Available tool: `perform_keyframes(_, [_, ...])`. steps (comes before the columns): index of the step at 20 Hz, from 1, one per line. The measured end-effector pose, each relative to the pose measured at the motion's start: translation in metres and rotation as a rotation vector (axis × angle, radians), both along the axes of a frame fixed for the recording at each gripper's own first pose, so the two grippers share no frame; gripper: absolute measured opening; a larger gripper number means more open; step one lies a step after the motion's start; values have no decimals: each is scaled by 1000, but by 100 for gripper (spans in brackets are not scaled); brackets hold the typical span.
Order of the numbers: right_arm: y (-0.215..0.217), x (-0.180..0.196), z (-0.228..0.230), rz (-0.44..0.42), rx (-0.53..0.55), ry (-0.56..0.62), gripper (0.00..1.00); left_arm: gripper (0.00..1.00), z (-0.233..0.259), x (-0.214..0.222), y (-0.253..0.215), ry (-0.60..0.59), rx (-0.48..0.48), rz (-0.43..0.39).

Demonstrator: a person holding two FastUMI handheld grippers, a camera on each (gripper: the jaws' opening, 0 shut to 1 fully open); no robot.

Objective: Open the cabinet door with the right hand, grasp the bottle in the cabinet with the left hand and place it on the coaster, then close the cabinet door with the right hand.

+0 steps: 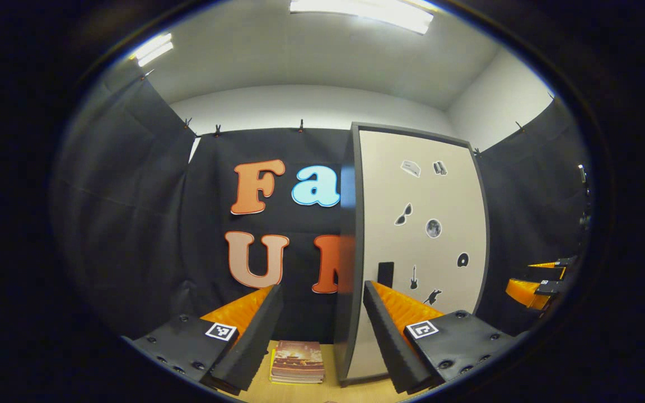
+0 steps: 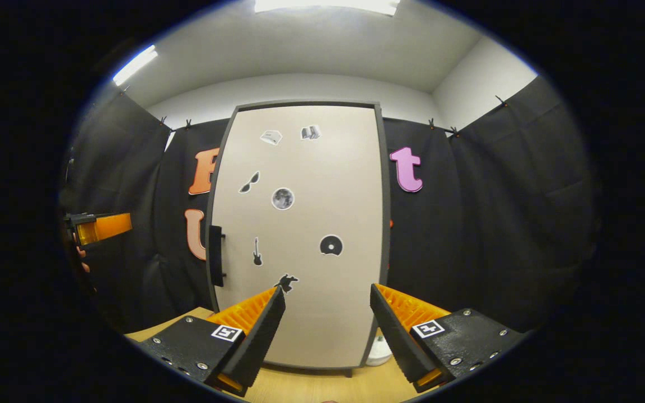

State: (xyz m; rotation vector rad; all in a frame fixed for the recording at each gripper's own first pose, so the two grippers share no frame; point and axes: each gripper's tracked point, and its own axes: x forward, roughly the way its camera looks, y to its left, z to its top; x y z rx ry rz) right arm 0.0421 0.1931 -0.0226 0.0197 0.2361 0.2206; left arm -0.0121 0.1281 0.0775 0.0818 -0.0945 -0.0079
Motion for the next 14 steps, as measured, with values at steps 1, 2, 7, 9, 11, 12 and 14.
perform_keyframes(1, [18, 5, -4, 25, 21, 16, 94, 95, -2, -5, 14, 3, 0, 23])
perform_keyframes(2, [37, 10, -8, 50, 45, 30, 94, 93, -6, -11, 28, 11, -3, 49])
perform_keyframes(7, [135, 39, -32, 147, 139, 136, 95, 96, -21, -35, 108, 48, 16, 190])
perform_keyframes(9, [164, 51, -43, 146, 156, 199, 94, 94, -25, -43, 139, 56, 15, 249])
perform_keyframes(11, [189, 65, -49, 151, 159, 224, 94, 94, -32, -48, 165, 67, 21, 293])
perform_keyframes(12, [197, 73, -52, 143, 145, 227, 92, 94, -35, -49, 177, 74, 27, 310])
perform_keyframes(14, [207, 92, -63, 108, 101, 233, 85, 94, -39, -48, 196, 86, 34, 332])
